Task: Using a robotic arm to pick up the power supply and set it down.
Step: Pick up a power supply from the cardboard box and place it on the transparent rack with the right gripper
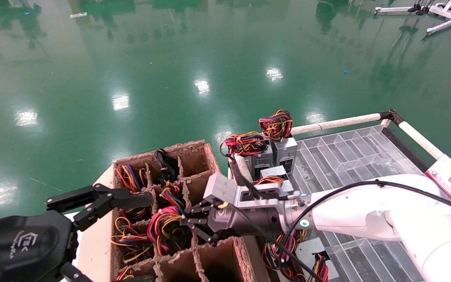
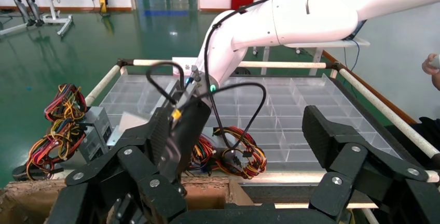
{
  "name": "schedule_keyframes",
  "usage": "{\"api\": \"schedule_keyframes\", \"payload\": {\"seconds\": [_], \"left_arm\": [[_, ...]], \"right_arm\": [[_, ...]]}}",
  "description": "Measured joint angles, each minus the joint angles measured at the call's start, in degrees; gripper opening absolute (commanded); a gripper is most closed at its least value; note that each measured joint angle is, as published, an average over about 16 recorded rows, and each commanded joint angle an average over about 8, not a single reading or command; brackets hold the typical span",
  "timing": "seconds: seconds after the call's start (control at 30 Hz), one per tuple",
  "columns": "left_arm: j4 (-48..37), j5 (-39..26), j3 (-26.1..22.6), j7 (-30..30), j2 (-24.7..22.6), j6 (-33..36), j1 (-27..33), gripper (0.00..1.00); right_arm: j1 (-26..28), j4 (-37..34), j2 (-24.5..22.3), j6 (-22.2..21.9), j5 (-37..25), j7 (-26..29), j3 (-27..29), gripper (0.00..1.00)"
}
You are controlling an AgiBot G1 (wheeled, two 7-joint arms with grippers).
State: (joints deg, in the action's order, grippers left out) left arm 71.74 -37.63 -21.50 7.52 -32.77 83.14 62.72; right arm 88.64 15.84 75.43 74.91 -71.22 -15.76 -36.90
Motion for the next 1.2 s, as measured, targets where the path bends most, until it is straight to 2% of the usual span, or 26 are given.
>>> {"api": "schedule_keyframes", "payload": {"seconds": [0.67, 1.0, 1.2], "left_arm": [[0.00, 0.00, 0.00, 0.00, 0.00, 0.00, 0.00, 1.00], [0.00, 0.00, -0.01, 0.00, 0.00, 0.00, 0.00, 1.00], [0.00, 0.01, -0.01, 0.00, 0.00, 0.00, 0.00, 1.00]], "right_arm": [[3.42, 1.52, -5.30, 9.75, 10.51, 3.06, 6.53, 0.00], [9.34, 2.08, -7.66, 12.89, 13.68, 5.55, 8.69, 0.00], [14.64, 0.82, -9.49, 13.43, 13.26, 6.00, 8.67, 0.00]]}}
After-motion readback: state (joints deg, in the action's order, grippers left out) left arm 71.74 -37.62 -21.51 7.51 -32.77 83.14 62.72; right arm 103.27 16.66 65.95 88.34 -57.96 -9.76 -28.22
